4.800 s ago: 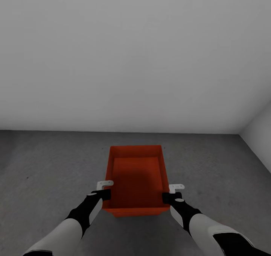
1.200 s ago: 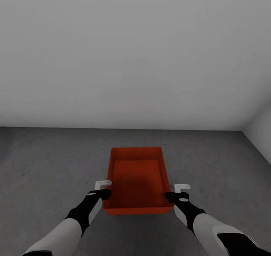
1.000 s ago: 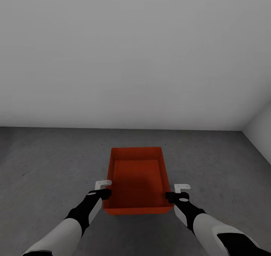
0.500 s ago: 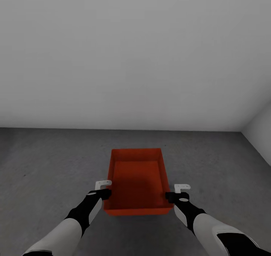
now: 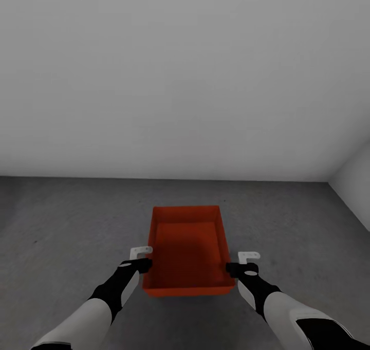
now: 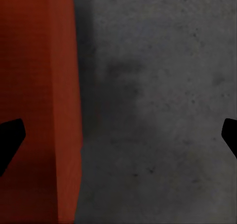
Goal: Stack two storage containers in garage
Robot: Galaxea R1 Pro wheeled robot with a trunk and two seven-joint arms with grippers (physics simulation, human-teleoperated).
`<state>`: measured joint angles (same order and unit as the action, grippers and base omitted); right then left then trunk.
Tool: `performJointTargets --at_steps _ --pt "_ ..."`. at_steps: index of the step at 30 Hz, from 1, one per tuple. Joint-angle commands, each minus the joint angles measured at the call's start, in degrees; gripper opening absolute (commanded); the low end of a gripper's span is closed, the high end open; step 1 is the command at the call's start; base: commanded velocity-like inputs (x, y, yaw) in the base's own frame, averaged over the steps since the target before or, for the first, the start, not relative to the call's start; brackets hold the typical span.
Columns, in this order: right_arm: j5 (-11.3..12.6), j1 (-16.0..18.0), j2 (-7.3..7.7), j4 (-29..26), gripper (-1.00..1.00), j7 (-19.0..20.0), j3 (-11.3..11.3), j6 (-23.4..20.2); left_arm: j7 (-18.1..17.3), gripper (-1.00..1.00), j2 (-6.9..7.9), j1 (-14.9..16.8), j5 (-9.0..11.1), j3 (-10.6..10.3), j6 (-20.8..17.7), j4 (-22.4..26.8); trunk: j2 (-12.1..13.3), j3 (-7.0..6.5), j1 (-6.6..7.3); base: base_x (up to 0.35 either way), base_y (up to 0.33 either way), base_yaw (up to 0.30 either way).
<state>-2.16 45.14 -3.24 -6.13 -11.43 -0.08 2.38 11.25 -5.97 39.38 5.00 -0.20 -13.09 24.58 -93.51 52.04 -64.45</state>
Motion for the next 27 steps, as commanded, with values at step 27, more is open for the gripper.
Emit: performJointTargets --at_steps 27 --pt "-0.14 0.04 0.06 -0.02 1.0 -0.11 -0.01 0.17 0.25 1.0 0.08 0.0 0.53 -0.02 -0.3 0.11 10.83 -4.81 5.94 0.0 0.0 0.0"
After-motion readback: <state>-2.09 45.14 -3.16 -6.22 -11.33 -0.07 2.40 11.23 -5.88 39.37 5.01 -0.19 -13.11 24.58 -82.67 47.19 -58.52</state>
